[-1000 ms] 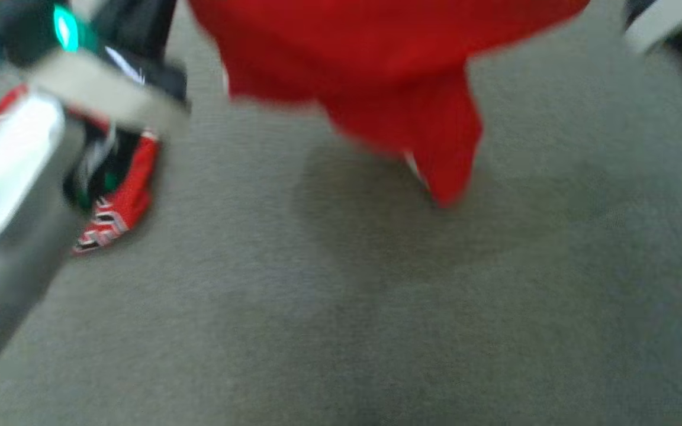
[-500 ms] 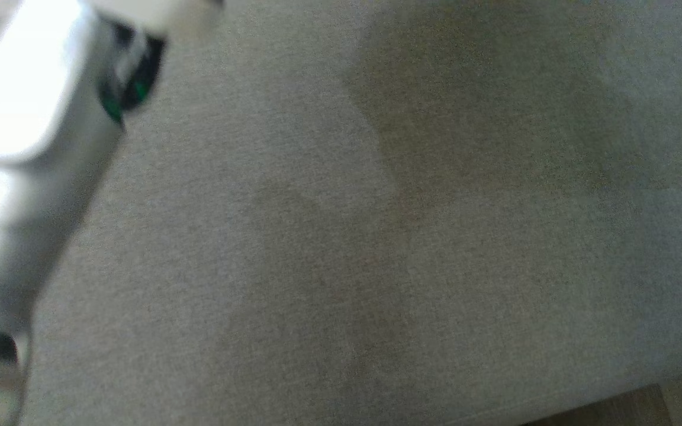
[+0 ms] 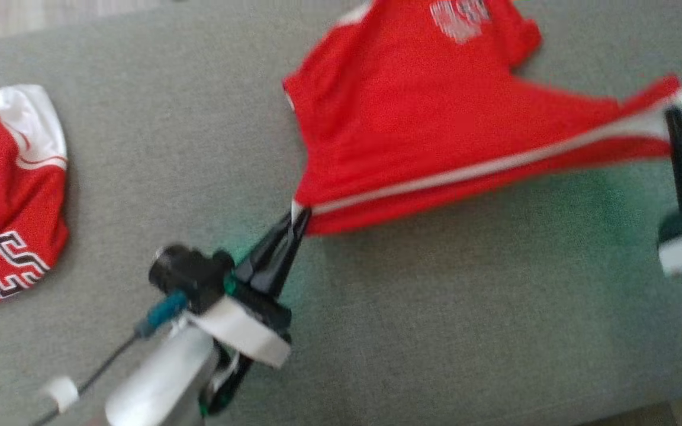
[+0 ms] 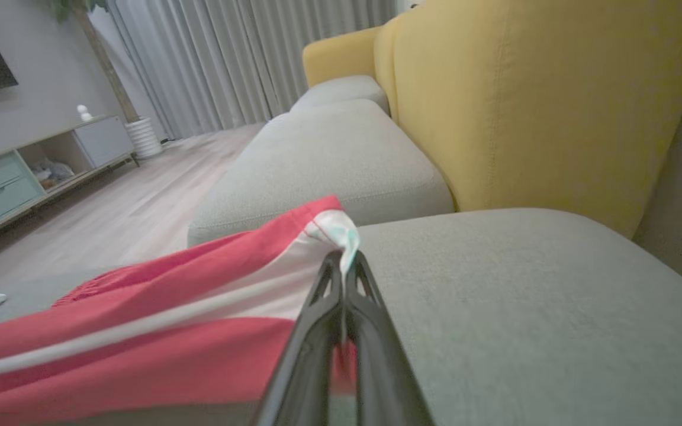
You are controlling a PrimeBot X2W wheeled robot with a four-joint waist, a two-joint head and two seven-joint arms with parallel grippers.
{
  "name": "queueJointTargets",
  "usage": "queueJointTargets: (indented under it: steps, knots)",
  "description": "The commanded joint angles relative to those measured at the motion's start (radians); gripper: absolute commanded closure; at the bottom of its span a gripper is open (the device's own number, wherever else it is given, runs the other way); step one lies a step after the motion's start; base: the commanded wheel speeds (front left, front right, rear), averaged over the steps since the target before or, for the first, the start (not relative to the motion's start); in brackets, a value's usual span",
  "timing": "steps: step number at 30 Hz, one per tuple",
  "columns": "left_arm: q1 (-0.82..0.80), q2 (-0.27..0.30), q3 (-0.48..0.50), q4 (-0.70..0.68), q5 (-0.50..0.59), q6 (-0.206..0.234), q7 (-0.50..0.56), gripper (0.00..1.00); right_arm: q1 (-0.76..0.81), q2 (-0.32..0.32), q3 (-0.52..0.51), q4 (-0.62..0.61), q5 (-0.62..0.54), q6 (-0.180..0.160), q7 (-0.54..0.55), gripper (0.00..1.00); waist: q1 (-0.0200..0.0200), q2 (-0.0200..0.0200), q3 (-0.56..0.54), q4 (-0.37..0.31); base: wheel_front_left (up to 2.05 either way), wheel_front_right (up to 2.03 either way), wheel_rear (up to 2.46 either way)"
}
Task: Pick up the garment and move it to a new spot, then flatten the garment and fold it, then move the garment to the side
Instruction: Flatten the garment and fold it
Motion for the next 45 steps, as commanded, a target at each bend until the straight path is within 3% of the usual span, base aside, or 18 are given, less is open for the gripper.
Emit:
queueJointTargets:
  steps: [1, 8, 15, 23, 28, 40, 42, 43, 44, 45]
  knots:
    - [0.011, 0.017, 0.061, -0.045, 0.004, 0.017, -0.006, 1.0, 0.09, -0.008, -0.052, -0.057, -0.026, -0.001, -0.006, 1.0, 0.0002, 0.0, -0.029, 0.015, 0.0, 0.0, 0.0]
    - [0.203, 0.057, 0.056, -0.193, -0.009, 0.063, 0.011, 1.0, 0.434, 0.08, -0.267, -0.289, -0.177, -0.001, -0.006, 1.0, 0.0002, 0.0, -0.07, 0.021, 0.0, 0.0, 0.0]
    - [0.173, 0.037, 0.072, -0.296, -0.058, 0.105, 0.109, 1.0, 0.431, 0.167, -0.337, -0.369, -0.271, -0.001, 0.105, 1.0, 0.0002, 0.0, -0.067, 0.041, 0.0, 0.0, 0.0]
    - [-0.058, -0.082, 0.07, -0.17, -0.034, 0.124, 0.187, 1.0, 0.184, 0.214, -0.337, -0.212, -0.351, -0.001, 0.164, 1.0, 0.0002, 0.0, 0.004, 0.092, 0.0, 0.0, 0.0]
    - [-0.191, -0.147, 0.081, -0.045, -0.033, 0.114, 0.197, 1.0, 0.003, 0.206, -0.296, -0.069, -0.374, -0.001, 0.159, 1.0, 0.0002, 0.0, 0.052, 0.113, 0.0, 0.0, 0.0]
    - [-0.381, -0.233, 0.087, 0.18, -0.013, 0.121, 0.165, 1.0, -0.351, 0.18, -0.115, 0.32, -0.377, -0.001, 0.093, 1.0, 0.0002, 0.0, 0.142, 0.141, 0.0, 0.0, 0.0]
    - [-0.389, -0.239, 0.084, 0.208, -0.011, 0.118, 0.143, 1.0, -0.385, 0.181, -0.088, 0.377, -0.368, -0.001, 0.069, 0.78, 0.0002, 0.0, 0.149, 0.146, 0.0, 0.0, 0.0]
    - [-0.39, -0.243, 0.084, 0.22, -0.014, 0.115, 0.133, 0.61, -0.399, 0.185, -0.072, 0.401, -0.361, -0.001, 0.057, 0.43, 0.0002, 0.0, 0.15, 0.149, 0.0, 0.0, 0.0]
    - [-0.391, -0.246, 0.082, 0.229, -0.015, 0.112, 0.118, 0.0, -0.409, 0.19, -0.061, 0.423, -0.346, -0.001, 0.048, 0.0, 0.0002, 0.0, 0.151, 0.153, 0.0, 0.0, 0.0]
    - [-0.39, -0.25, 0.082, 0.236, -0.017, 0.11, 0.099, 0.0, -0.416, 0.191, -0.046, 0.442, -0.336, -0.001, 0.04, 0.0, 0.0002, 0.0, 0.15, 0.156, 0.0, 0.0, 0.0]
